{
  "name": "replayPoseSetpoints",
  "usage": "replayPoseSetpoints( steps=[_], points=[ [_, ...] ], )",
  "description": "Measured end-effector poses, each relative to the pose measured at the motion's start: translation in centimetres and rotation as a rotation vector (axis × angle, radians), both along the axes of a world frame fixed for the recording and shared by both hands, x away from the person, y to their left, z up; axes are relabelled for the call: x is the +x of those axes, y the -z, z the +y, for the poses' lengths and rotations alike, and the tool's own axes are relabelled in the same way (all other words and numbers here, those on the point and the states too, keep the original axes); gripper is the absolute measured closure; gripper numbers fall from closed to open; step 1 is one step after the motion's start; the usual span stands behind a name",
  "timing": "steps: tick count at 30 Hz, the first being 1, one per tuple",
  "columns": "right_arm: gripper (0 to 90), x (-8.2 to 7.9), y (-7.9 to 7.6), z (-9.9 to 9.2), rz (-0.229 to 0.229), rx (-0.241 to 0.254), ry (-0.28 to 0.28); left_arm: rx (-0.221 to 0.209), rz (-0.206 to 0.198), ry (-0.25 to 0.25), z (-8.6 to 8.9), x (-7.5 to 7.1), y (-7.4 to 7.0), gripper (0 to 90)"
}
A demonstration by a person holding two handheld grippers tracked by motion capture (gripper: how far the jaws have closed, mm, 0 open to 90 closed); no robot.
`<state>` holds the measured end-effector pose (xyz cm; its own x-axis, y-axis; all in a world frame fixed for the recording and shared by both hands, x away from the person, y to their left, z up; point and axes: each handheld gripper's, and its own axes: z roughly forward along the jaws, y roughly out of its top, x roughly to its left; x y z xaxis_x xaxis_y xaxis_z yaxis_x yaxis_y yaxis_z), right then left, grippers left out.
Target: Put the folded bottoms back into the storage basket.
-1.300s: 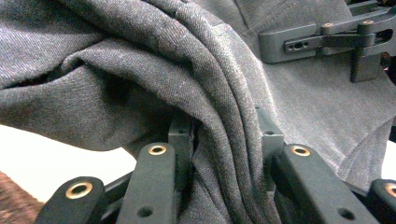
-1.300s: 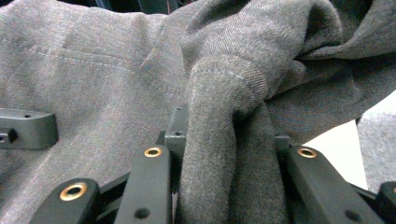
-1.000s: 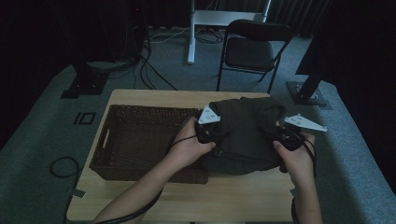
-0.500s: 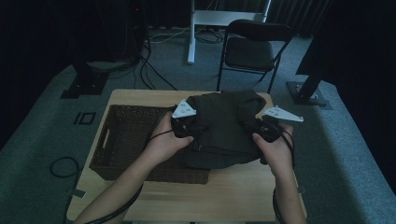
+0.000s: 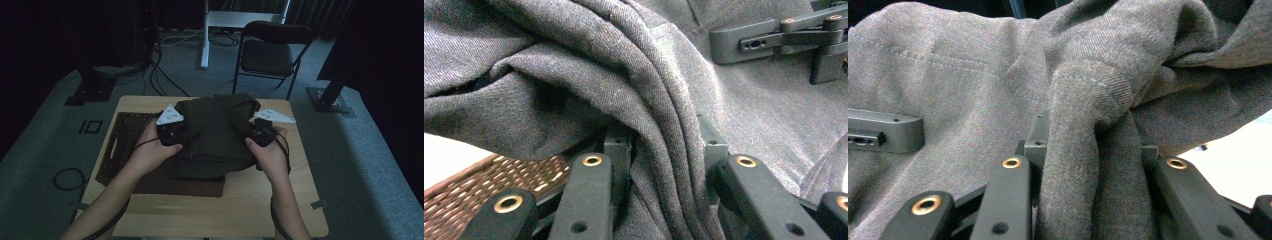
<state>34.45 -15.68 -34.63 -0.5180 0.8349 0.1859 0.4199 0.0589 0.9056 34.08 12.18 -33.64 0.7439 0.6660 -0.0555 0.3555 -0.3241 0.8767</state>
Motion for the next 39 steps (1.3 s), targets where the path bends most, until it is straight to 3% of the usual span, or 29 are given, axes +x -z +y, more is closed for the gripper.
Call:
replayPoseSetpoints(
  steps=[8,19,24,31,39],
  points=[
    [64.8,0.4,-0.3,3.3,-0.028,0.011,-0.021,-0.011,-0.012,-0.022,3.2,0.0,-0.3,68.8],
    [64.8,1.1,1.0,7.1,-0.017,0.041,-0.068,0.028,-0.011,-0.064,6.7,-0.3,0.1,68.8],
    [64.9,1.3,1.7,9.1,-0.016,0.027,-0.07,0.046,-0.002,-0.101,8.4,-0.1,0.8,68.8],
    [64.8,1.6,2.8,11.1,-0.008,0.056,-0.073,0.05,0.013,-0.119,10.4,0.2,1.6,68.8],
    [64.8,2.2,5.2,13.2,0.032,0.042,-0.069,0.065,0.051,-0.153,11.7,0.8,4.2,68.9]
  ],
)
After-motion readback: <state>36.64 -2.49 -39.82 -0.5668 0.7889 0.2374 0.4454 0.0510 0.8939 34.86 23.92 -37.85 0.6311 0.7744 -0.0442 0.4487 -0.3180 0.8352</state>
